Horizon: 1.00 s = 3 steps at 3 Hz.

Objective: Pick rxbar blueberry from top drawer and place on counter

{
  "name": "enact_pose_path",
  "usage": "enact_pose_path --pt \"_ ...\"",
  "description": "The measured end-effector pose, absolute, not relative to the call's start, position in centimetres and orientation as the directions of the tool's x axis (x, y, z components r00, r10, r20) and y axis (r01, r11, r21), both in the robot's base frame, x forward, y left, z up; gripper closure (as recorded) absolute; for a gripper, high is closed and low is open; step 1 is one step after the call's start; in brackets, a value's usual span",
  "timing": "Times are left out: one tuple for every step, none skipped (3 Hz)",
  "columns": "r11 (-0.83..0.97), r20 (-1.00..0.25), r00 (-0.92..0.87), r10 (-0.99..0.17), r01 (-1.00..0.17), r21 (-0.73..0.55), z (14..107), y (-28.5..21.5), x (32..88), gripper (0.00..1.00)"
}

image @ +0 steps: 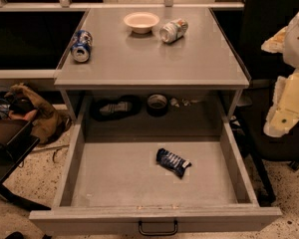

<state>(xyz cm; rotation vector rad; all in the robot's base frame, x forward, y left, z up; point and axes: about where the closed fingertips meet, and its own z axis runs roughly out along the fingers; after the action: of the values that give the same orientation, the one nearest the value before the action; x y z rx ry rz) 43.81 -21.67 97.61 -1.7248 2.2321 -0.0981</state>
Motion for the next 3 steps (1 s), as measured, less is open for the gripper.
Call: enact_pose_path --pt "0.27 -0.207 -0.222 -0.953 -0.931 -0.245 97.6 -21.7 43.8 0.0" --pt "0.286 -0.242 -0.228 -0.943 -0.927 -0.241 95.8 -21.4 44.5 0.0" --pt "0.314 -0.306 -0.247 -0.919 -0.93 -0.193 90.1 -20.2 46.5 0.0"
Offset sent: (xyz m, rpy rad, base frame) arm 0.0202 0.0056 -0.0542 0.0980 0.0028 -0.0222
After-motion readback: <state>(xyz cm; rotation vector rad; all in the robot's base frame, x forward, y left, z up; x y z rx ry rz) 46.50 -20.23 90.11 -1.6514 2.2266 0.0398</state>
